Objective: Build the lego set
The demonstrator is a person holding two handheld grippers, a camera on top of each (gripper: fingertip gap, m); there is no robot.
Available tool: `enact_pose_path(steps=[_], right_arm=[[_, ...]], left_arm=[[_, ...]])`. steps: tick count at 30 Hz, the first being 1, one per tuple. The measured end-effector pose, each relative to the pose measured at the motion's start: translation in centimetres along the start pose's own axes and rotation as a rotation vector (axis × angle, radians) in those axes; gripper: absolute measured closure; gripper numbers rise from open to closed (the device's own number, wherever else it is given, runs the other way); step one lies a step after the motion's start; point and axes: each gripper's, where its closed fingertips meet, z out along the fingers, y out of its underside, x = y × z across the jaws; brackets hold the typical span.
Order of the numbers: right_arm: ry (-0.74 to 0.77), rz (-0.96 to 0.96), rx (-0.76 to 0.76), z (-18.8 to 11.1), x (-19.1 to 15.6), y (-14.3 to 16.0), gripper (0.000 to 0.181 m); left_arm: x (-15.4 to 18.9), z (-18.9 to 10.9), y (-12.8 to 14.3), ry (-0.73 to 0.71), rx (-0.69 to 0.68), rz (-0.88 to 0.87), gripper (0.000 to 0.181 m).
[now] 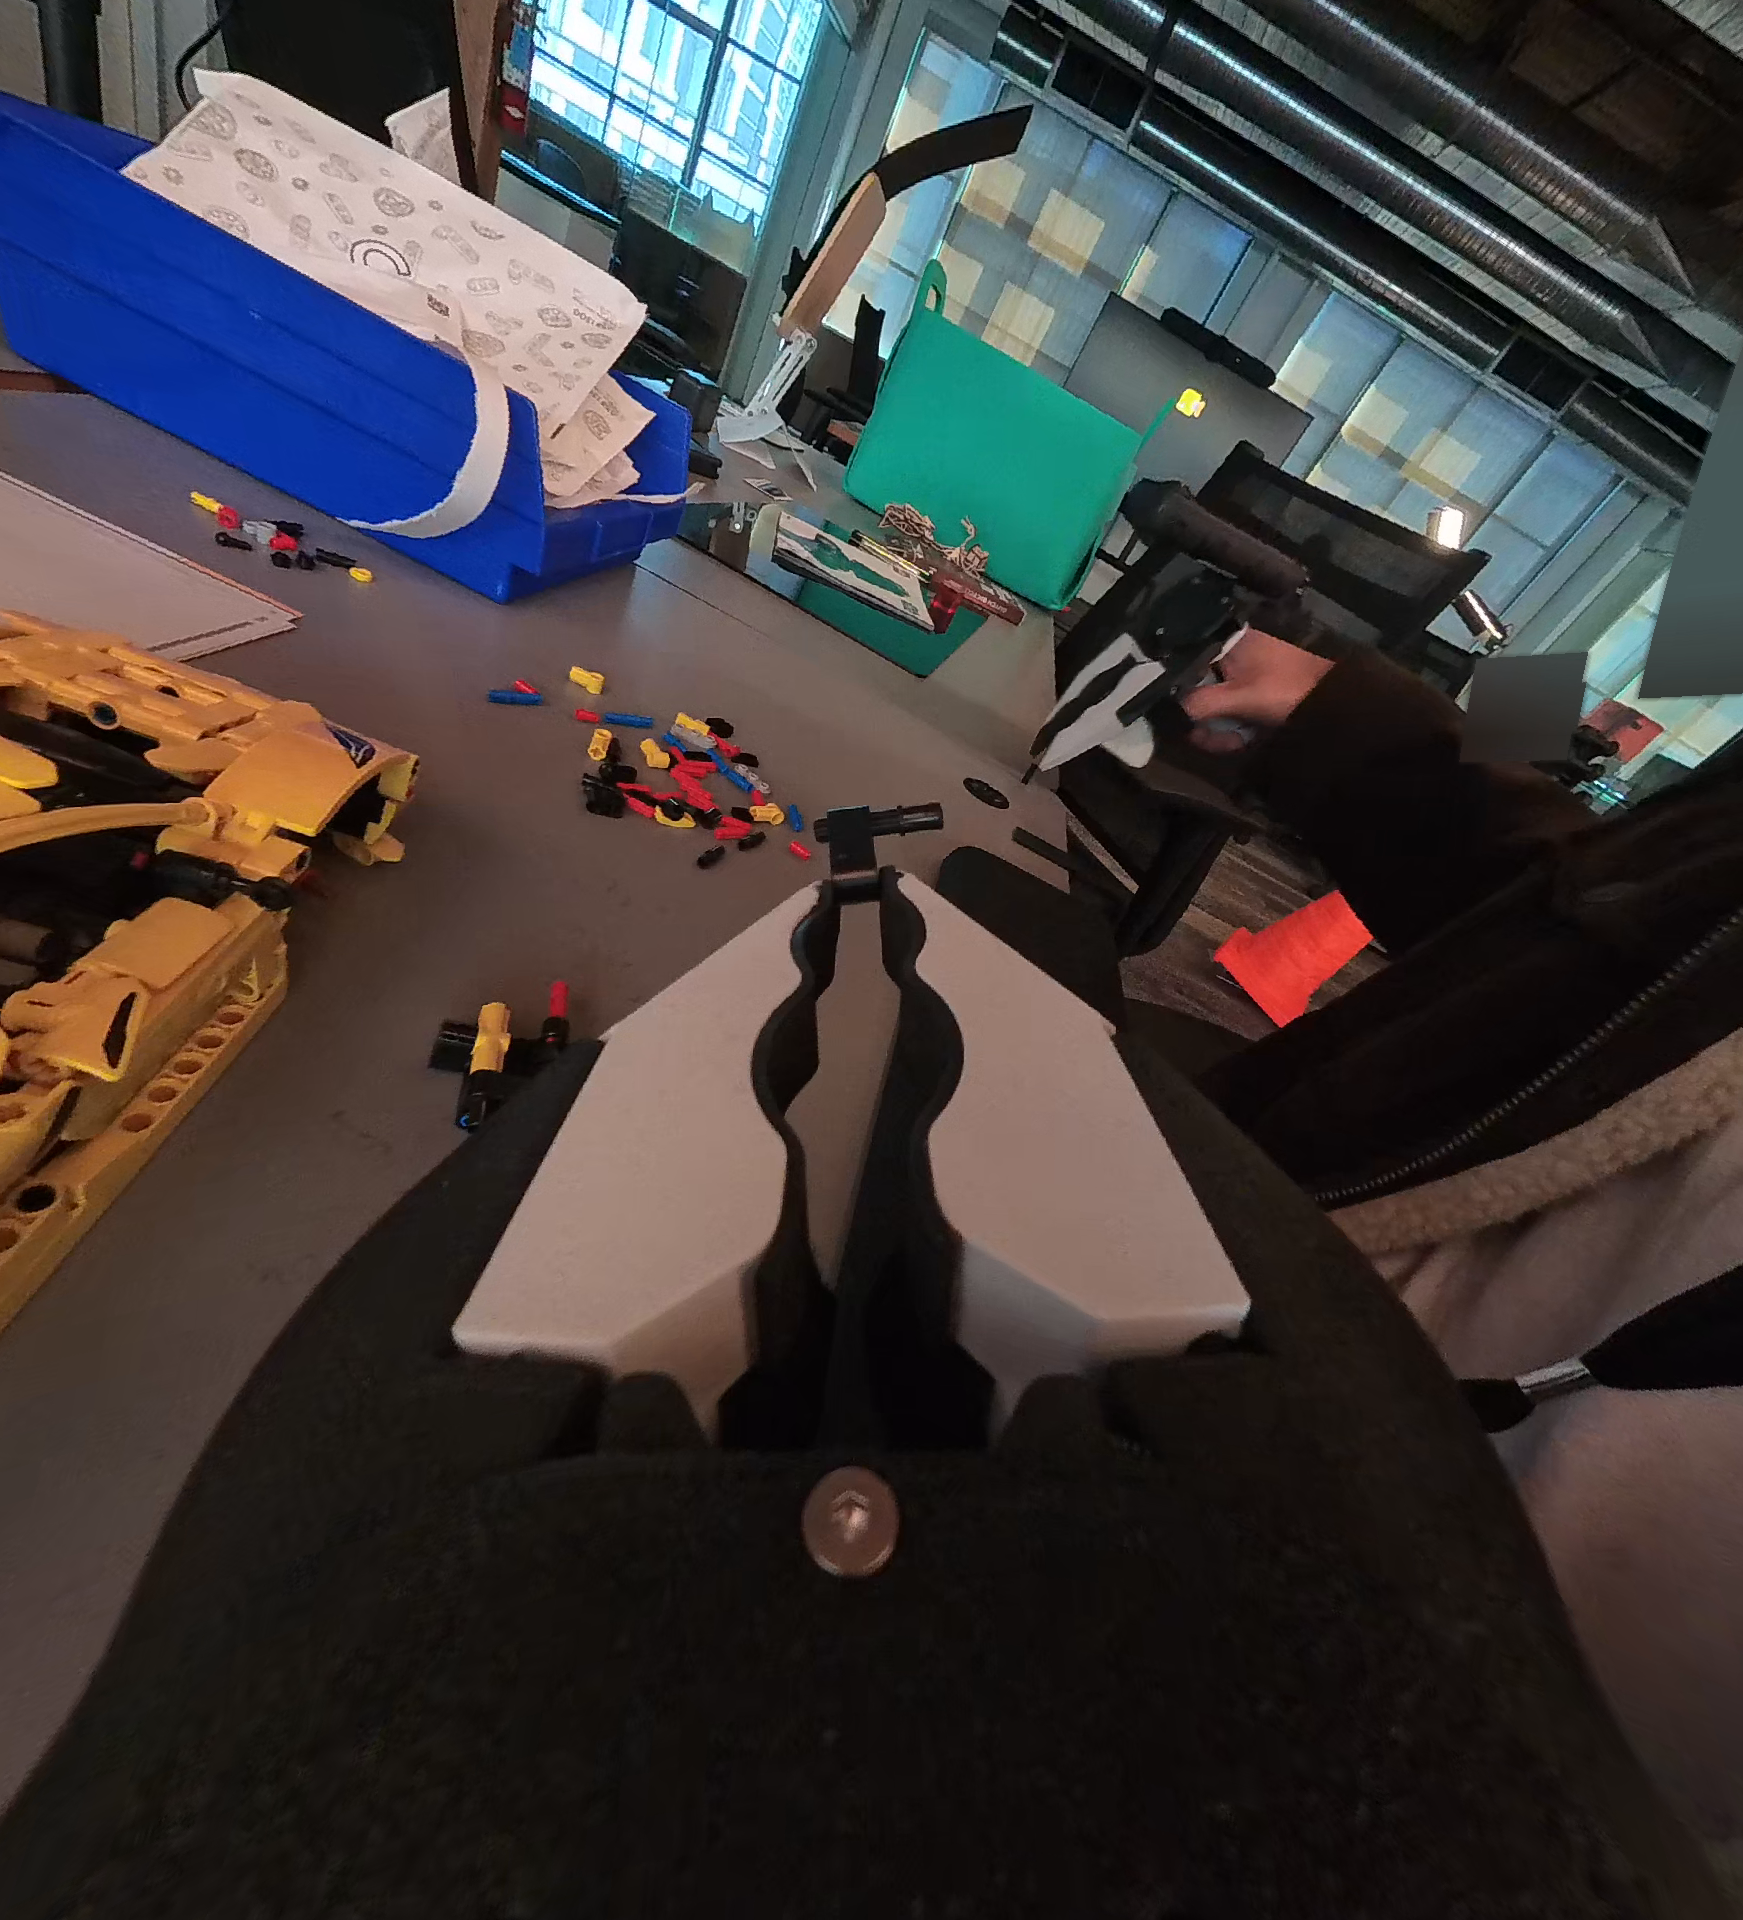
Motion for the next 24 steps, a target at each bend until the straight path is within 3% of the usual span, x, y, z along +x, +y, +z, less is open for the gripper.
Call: enact_pose_path(steps=[14, 17, 24], right_arm=[[-0.005, -0.006, -0.076, 1.3, 0.3, 0.9, 0.168], [-0.012, -0.015, -0.071, 1.2, 0.2, 0.8, 0.176], [-0.077, -0.075, 0.033, 0.1, -1.6, -1.4, 0.177]], left_arm=[[0.0, 0.0, -0.1, 0.0, 0.004, -0.003, 0.174], [0.0, 0.0, 0.0, 0.0, 0.001, -0.002, 0.173], [0.0, 0.0, 0.0, -0.003, -0.001, 0.0, 0.174]])
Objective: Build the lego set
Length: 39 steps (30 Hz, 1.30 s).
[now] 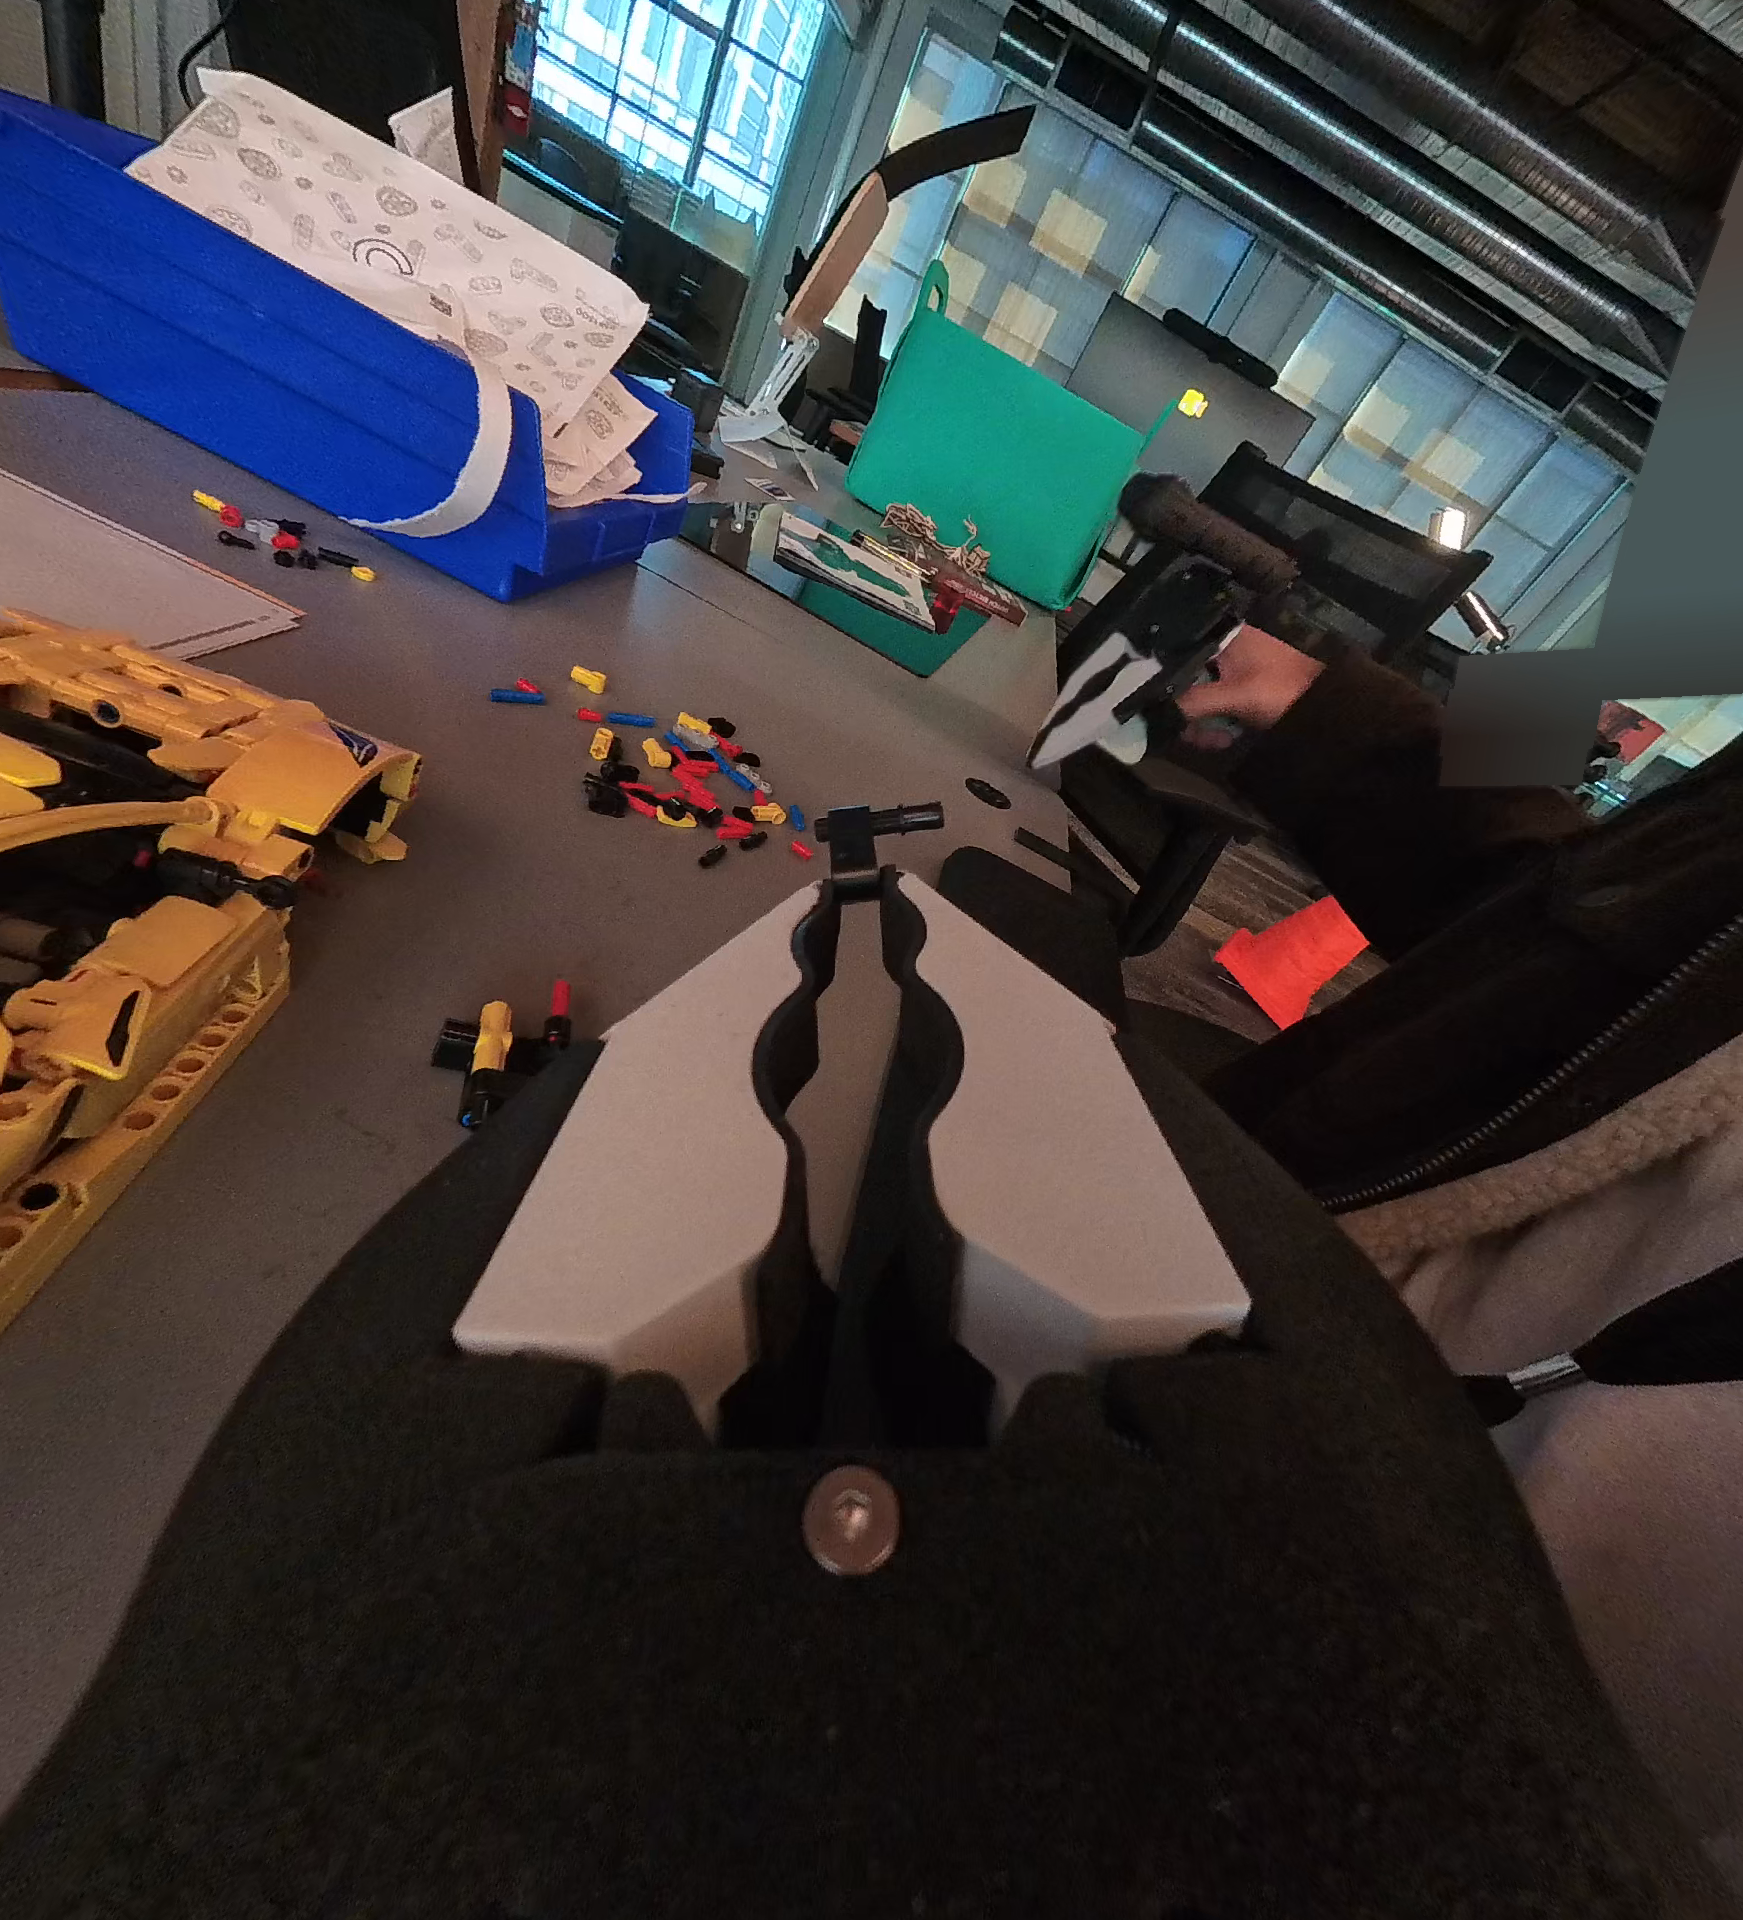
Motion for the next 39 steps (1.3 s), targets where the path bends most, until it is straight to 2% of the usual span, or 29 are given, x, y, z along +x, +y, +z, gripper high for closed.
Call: enact_pose_path(steps=[7, 13, 17, 19, 21, 23, 26, 29, 32, 39], right_arm=[[0.044, -0.351, 0.44, -3.4, -6.8, -9.3, 0.177], [-0.066, -0.444, 0.619, -4.3, -14.3, -14.9, 0.177], [0.035, -0.593, 0.783, -2.3, -22.5, -21.6, 0.177], [0.079, -0.674, 0.846, -0.4, -27.2, -24.1, 0.177], [0.146, -0.732, 0.869, 1.2, -30.2, -25.9, 0.177], [0.194, -0.779, 0.9, 1.6, -32.3, -27.1, 0.177], [0.18, -0.837, 0.882, 1.9, -34.8, -27.8, 0.178], [0.233, -0.897, 0.783, 3.7, -34.6, -27.6, 0.177], [0.269, -0.928, 0.74, 4.3, -34.2, -27.1, 0.177], [0.309, -0.981, 0.729, 4.9, -33.6, -26.6, 0.177]], left_arm=[[0.1, 0.2, 0.1, -0.009, -0.011, 0.018, 0.174], [0.1, 0.4, 0.3, -0.011, -0.024, 0.022, 0.174], [-0.3, 0.7, 0.8, -0.024, -0.056, 0.007, 0.174], [-0.4, 0.7, 1.0, -0.024, -0.063, -0.015, 0.174], [-0.8, 0.6, 1.1, -0.039, -0.072, -0.034, 0.174], [-1.0, 0.7, 1.5, -0.047, -0.094, -0.047, 0.174], [-1.3, 0.9, 2.0, -0.075, -0.127, -0.033, 0.174], [-1.3, 1.1, 2.3, -0.099, -0.152, 0.013, 0.174], [-1.3, 1.1, 2.5, -0.125, -0.171, 0.048, 0.174], [-1.4, 1.4, 3.3, -0.168, -0.226, 0.13, 0.174]])
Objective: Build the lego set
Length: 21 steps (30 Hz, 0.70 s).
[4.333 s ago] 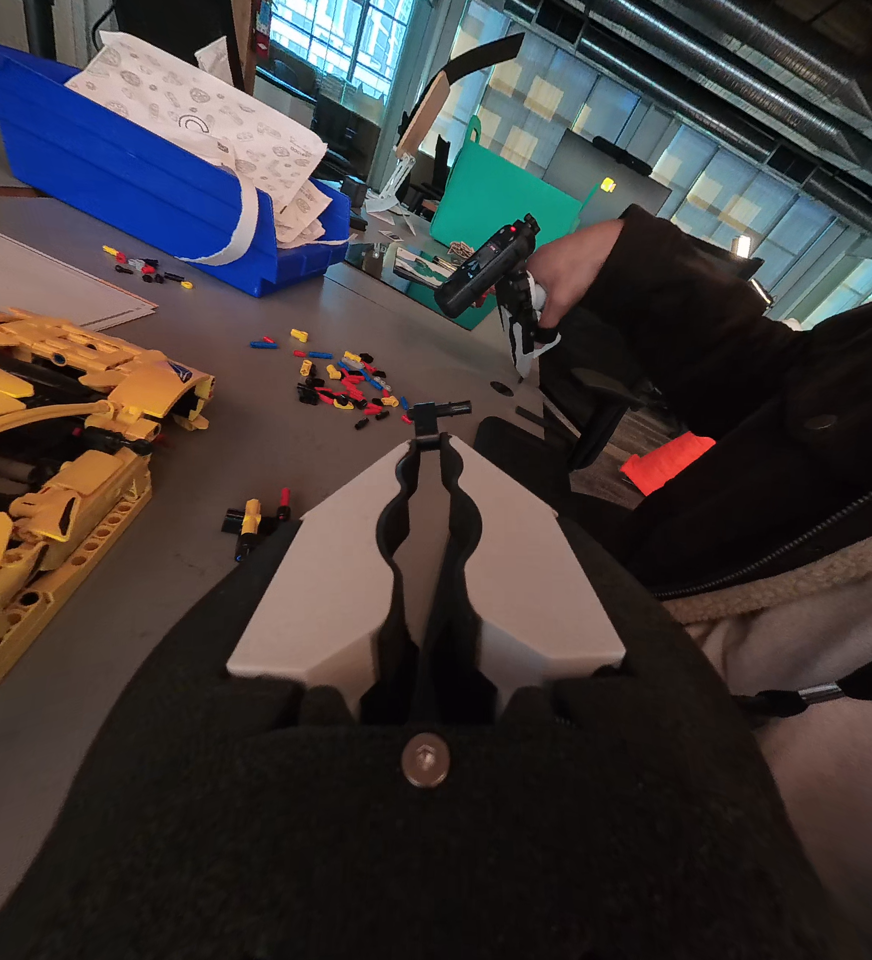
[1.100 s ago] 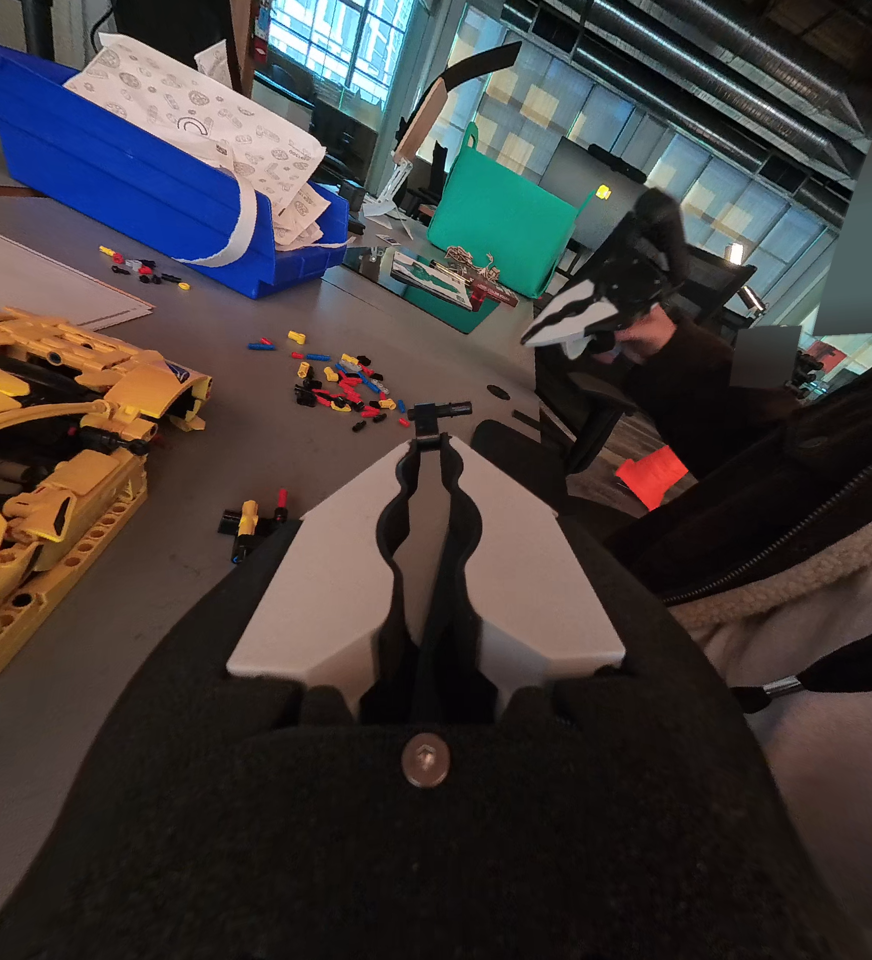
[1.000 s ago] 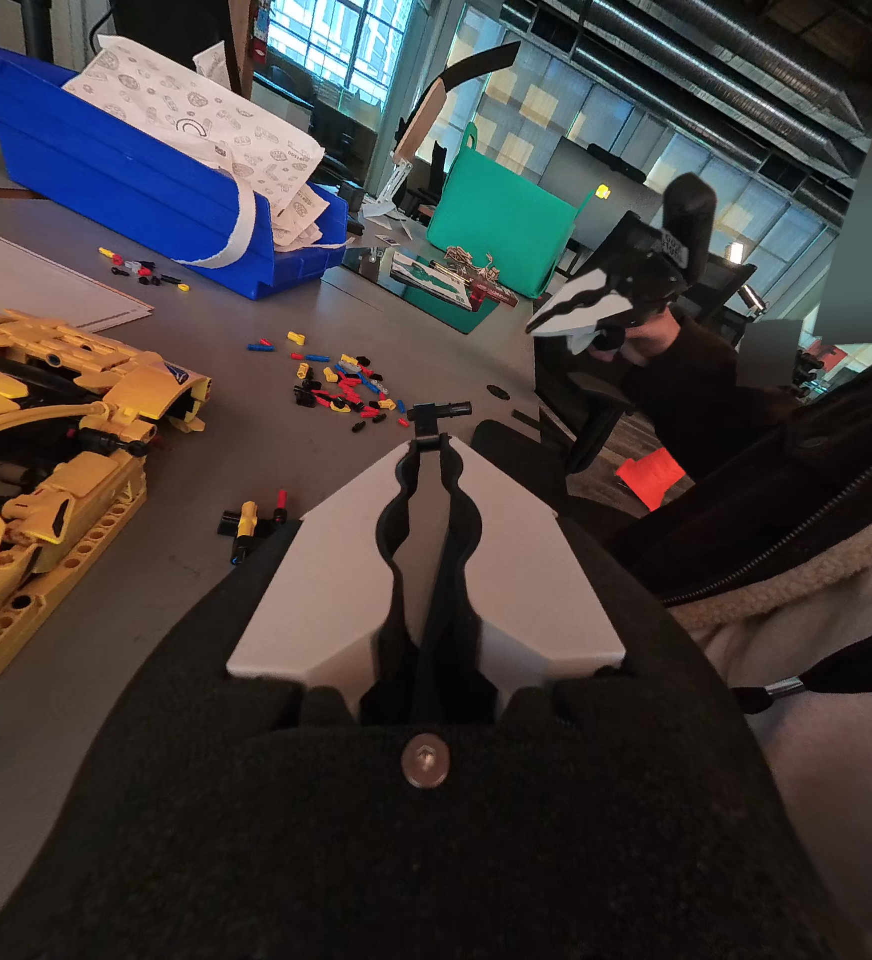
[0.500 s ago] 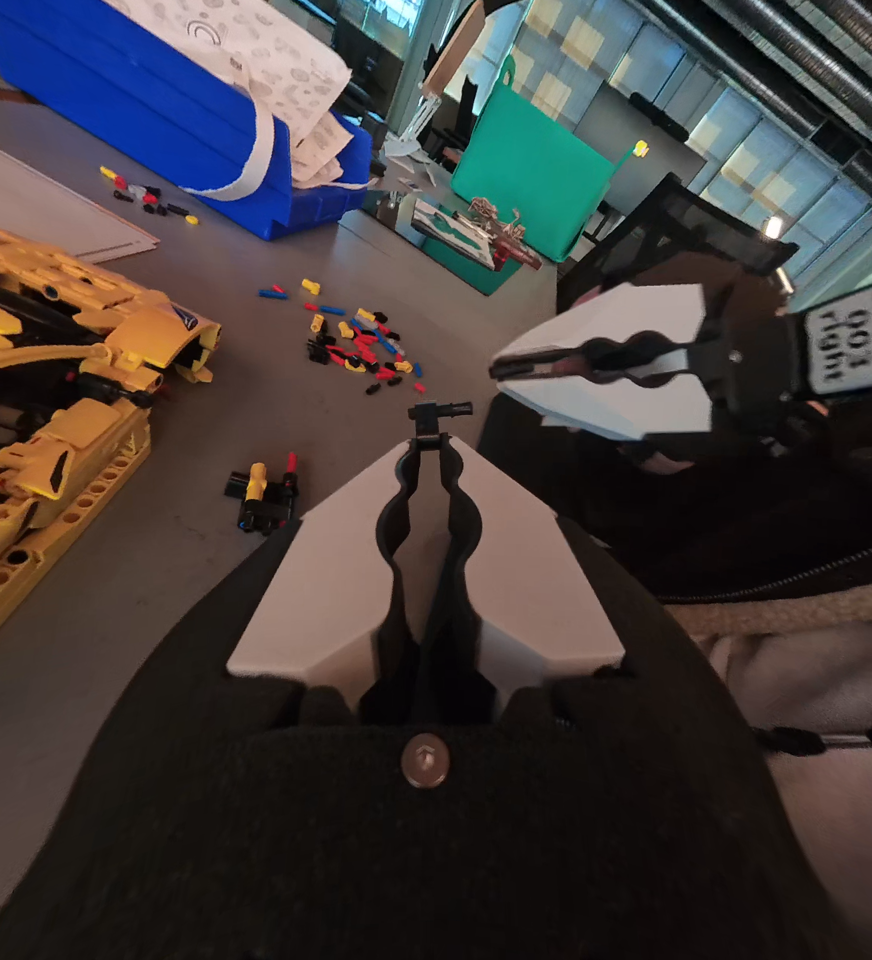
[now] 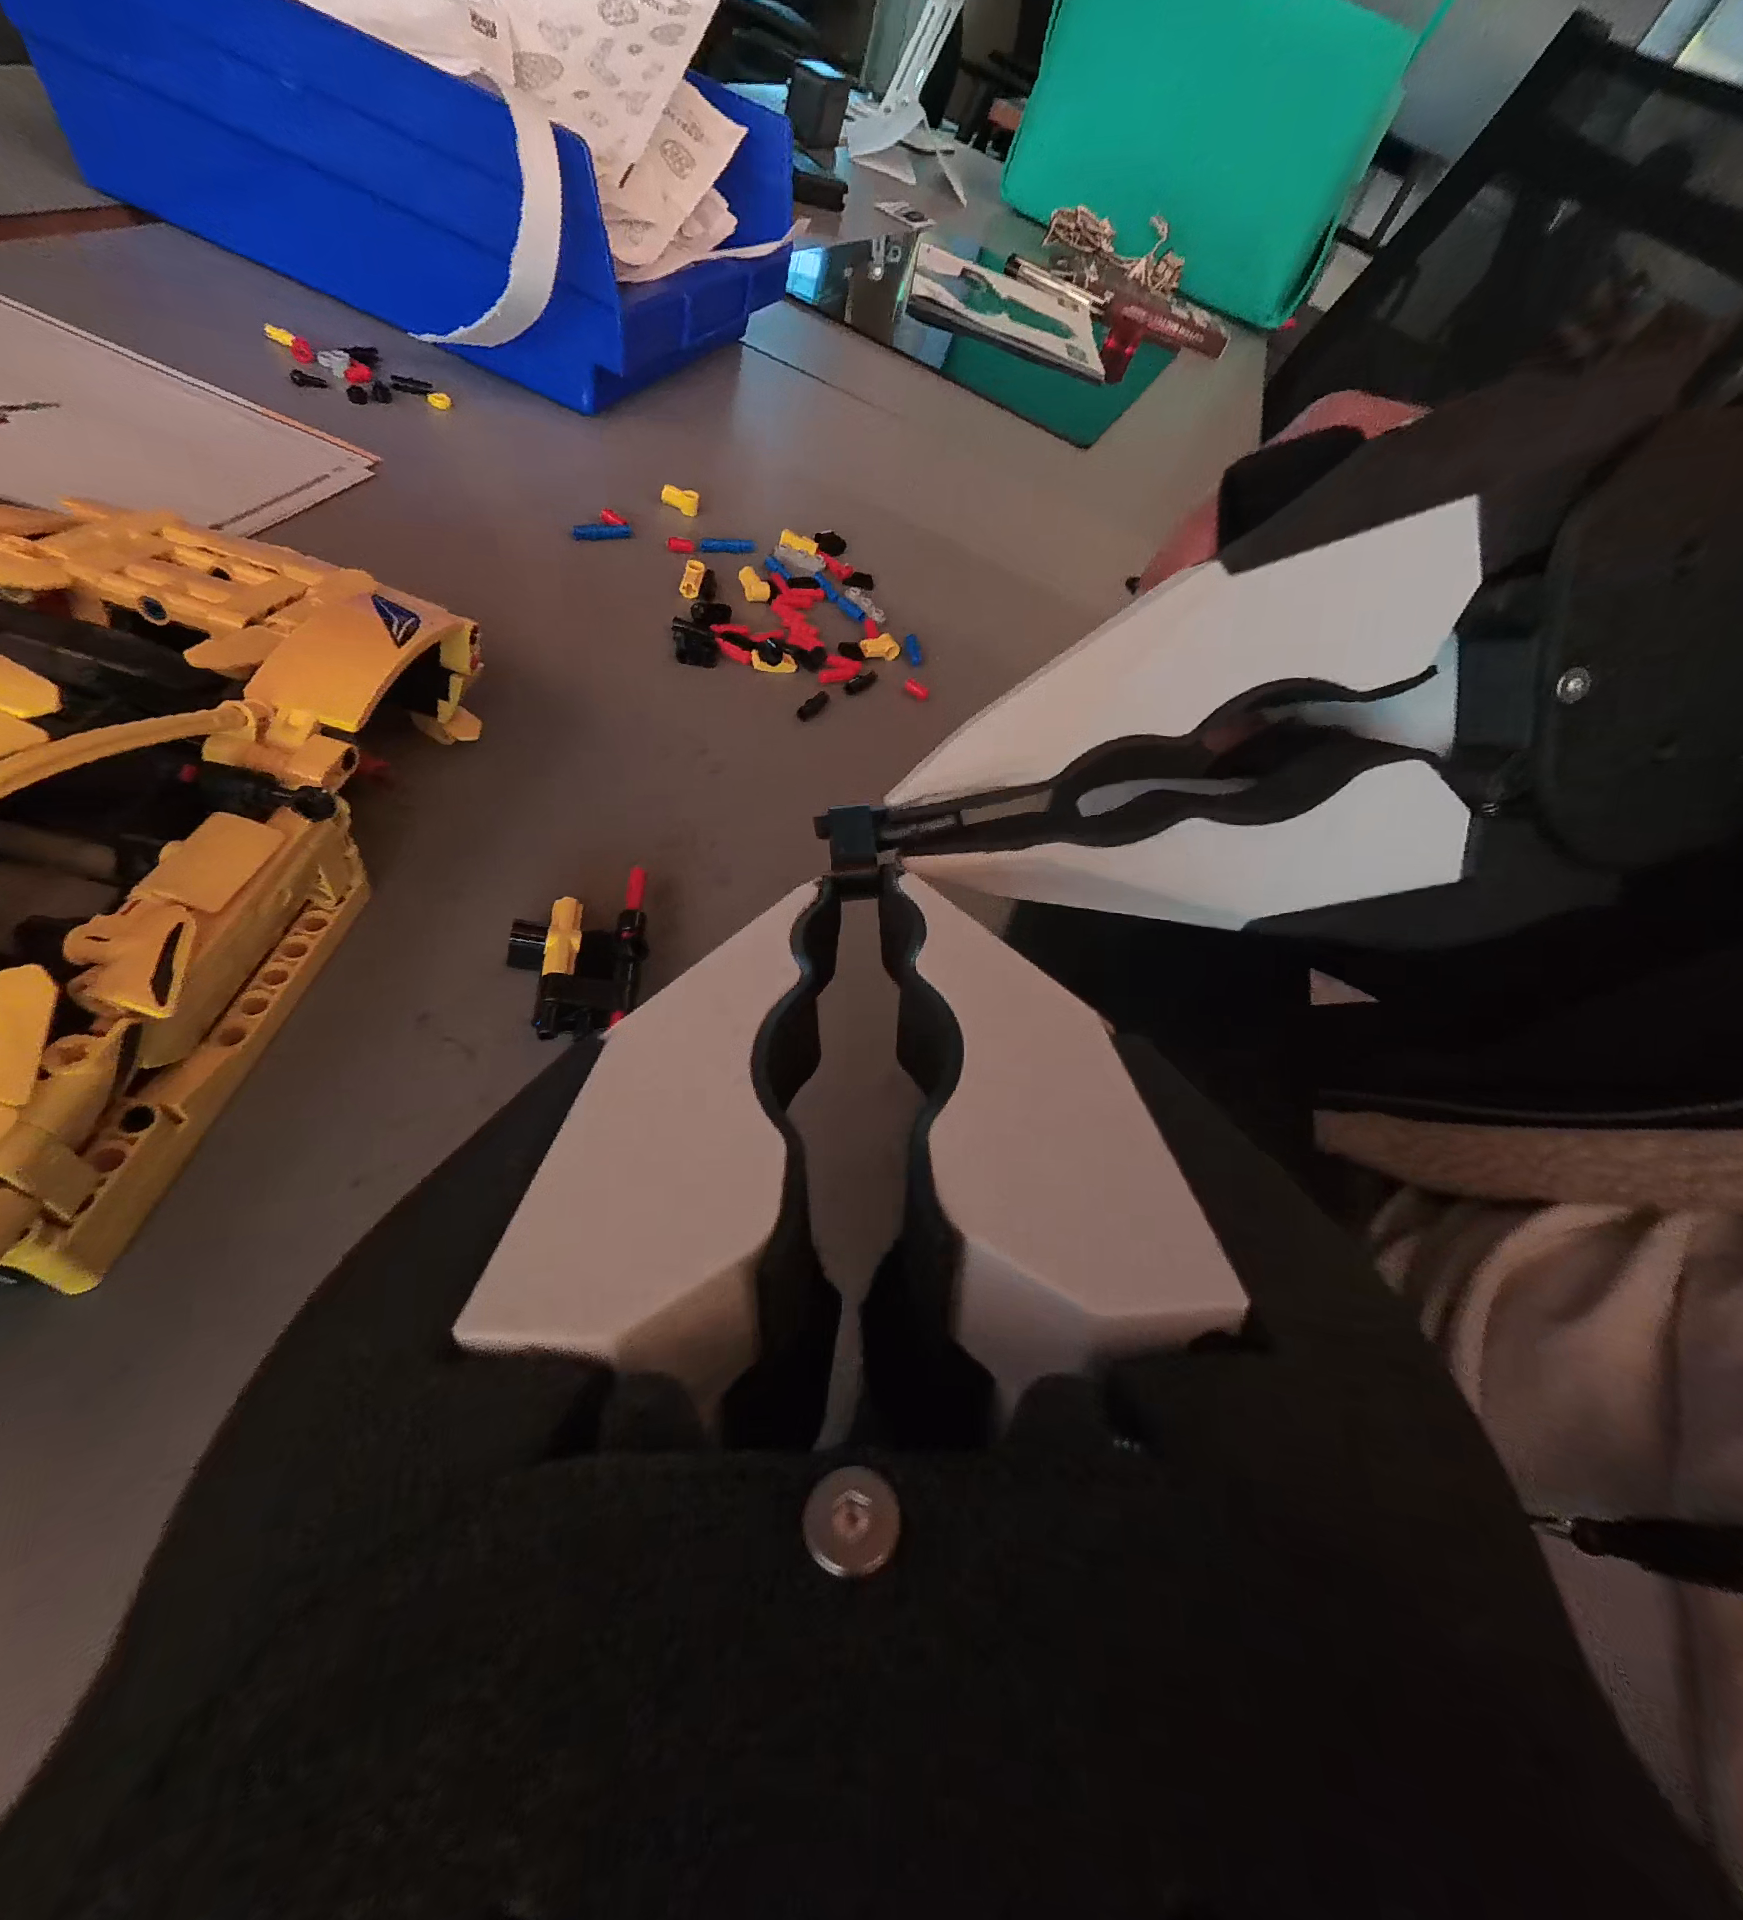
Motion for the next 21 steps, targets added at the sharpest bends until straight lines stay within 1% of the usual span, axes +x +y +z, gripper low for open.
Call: enact_pose_path(steps=[5, 10, 12, 14, 18, 21], right_arm=[[0.004, -0.065, 0.041, -0.2, -0.3, 0.1, 0.178], [0.04, -0.286, 0.162, -1.0, -0.5, -0.2, 0.178], [0.03, -0.369, 0.212, -1.4, -0.7, -0.2, 0.178], [-0.003, -0.341, 0.224, -1.4, -0.9, 0.1, 0.178], [-0.073, -0.195, 0.287, -1.3, -1.1, -0.1, 0.177], [-0.098, -0.163, 0.274, -1.1, -0.6, 0.0, 0.177]], left_arm=[[0.3, 0.1, 0.2, -0.02, -0.021, 0.078, 0.174], [1.0, 0.2, 0.3, -0.004, -0.025, 0.142, 0.174], [1.3, 0.4, 0.5, 0.02, -0.034, 0.139, 0.174], [1.4, 0.5, 0.6, 0.027, -0.047, 0.129, 0.174], [1.4, 0.4, 0.7, 0.091, -0.046, 0.039, 0.174], [1.5, 0.1, 0.3, 0.096, -0.02, 0.046, 0.174]])
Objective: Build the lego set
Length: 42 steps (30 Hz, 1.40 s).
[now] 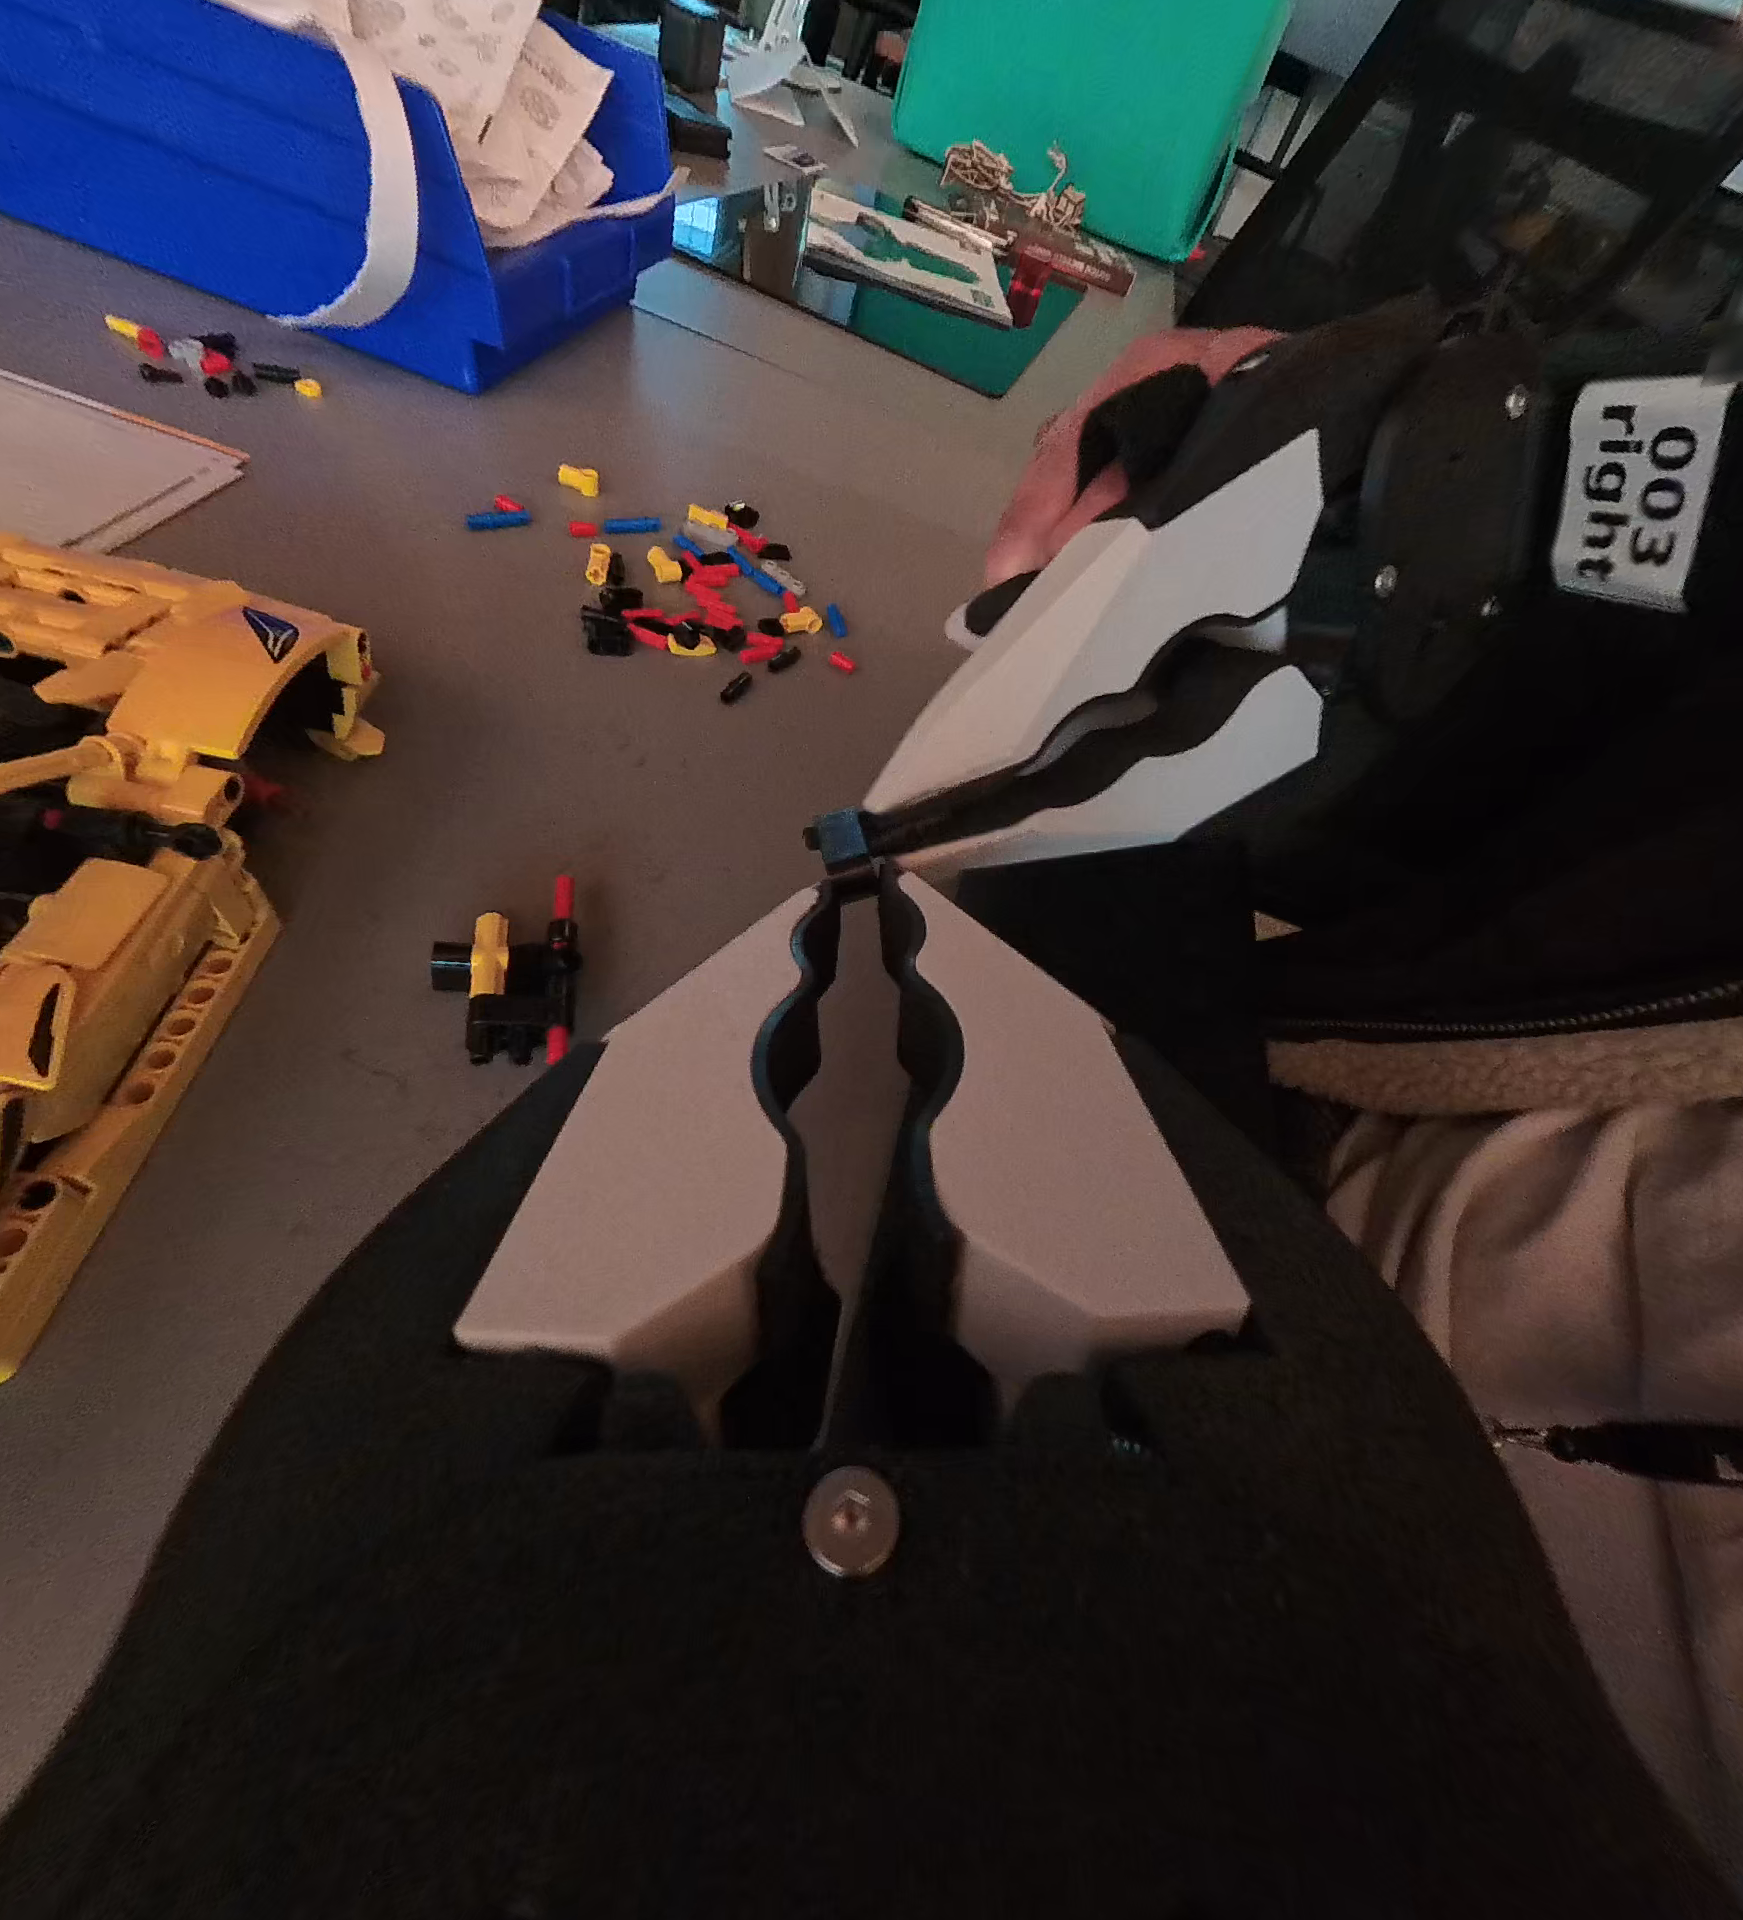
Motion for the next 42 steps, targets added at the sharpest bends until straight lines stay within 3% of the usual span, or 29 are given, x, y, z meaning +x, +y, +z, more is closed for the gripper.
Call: enact_pose_path(steps=[7, 16, 18, 20, 21, 23, 26, 31, 34, 38, 42], right_arm=[[-0.072, 0.072, 0.053, -0.7, -0.3, -0.3, 0.178], [-0.102, -0.004, -0.123, 0.0, -1.5, 1.4, 0.178], [-0.119, -0.001, -0.149, 0.0, -2.0, 1.9, 0.178], [-0.124, -0.009, -0.152, 0.2, -2.2, 1.8, 0.178], [-0.125, -0.017, -0.168, 0.4, -2.2, 1.9, 0.178], [-0.156, -0.024, -0.212, 0.3, -2.3, 3.1, 0.177], [-0.188, 0.183, -0.14, -0.2, -1.5, 3.3, 0.177], [-0.281, 0.513, -0.061, 0.0, -1.9, 4.2, 0.177], [-0.334, 0.67, -0.132, 0.7, -2.3, 6.4, 0.177], [-0.371, 0.903, 0.104, 1.4, -0.8, 4.6, 0.177], [-0.444, 0.909, 0.128, 0.9, -1.3, 3.7, 0.177]], left_arm=[[1.1, -0.1, 0.1, 0.029, -0.005, 0.068, 0.174], [0.1, 0.8, 1.8, -0.16, -0.141, 0.301, 0.176], [0.2, 1.1, 2.3, -0.162, -0.173, 0.334, 0.177], [2.9, 1.6, 2.0, -0.036, -0.14, 0.368, 0.181], [3.3, 2.0, 2.1, -0.044, -0.15, 0.398, 0.181], [1.9, 1.9, 2.1, -0.157, -0.153, 0.448, 0.181], [1.4, 0.8, 1.3, -0.091, -0.092, 0.278, 0.181], [1.5, 0.2, 0.9, -0.045, -0.058, 0.22, 0.181], [1.0, -0.4, 1.2, -0.031, -0.064, 0.151, 0.181], [-0.9, -1.1, 1.9, -0.056, -0.098, 0.036, 0.181], [-2.3, -1.2, 1.7, -0.076, -0.081, -0.05, 0.18]])
